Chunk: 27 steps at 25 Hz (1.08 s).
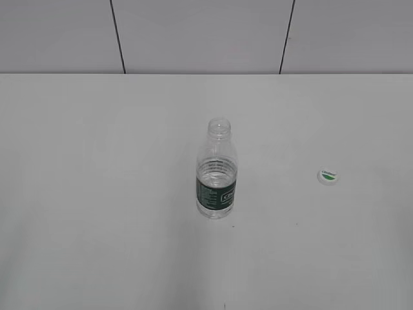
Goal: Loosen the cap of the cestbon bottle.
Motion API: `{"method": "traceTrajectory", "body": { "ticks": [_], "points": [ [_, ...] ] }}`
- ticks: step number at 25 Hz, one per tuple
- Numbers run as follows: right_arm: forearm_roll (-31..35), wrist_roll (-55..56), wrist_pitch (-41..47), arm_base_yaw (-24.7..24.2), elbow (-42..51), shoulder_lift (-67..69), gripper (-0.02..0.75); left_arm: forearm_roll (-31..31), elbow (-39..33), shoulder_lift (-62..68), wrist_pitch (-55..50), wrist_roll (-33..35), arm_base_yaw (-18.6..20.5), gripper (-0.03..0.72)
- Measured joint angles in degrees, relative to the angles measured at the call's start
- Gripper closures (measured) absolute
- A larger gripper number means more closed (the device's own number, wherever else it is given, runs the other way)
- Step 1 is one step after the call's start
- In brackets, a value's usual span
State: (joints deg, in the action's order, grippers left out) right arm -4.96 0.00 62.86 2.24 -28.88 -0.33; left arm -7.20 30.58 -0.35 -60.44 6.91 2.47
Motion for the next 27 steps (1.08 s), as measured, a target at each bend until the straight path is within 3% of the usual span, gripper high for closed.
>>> {"method": "traceTrajectory", "body": {
  "ticks": [16, 23, 27],
  "points": [
    [0.0, 0.0, -0.1, 0.0, 0.0, 0.0, 0.188, 0.0, 0.0, 0.0, 0.0, 0.0, -0.1, 0.210],
    [0.0, 0.0, -0.1, 0.0, 0.0, 0.0, 0.188, 0.1, 0.0, 0.0, 0.0, 0.0, -5.9, 0.211],
    [0.0, 0.0, -0.1, 0.0, 0.0, 0.0, 0.188, 0.1, 0.0, 0.0, 0.0, 0.0, -7.0, 0.213]
  ]
}}
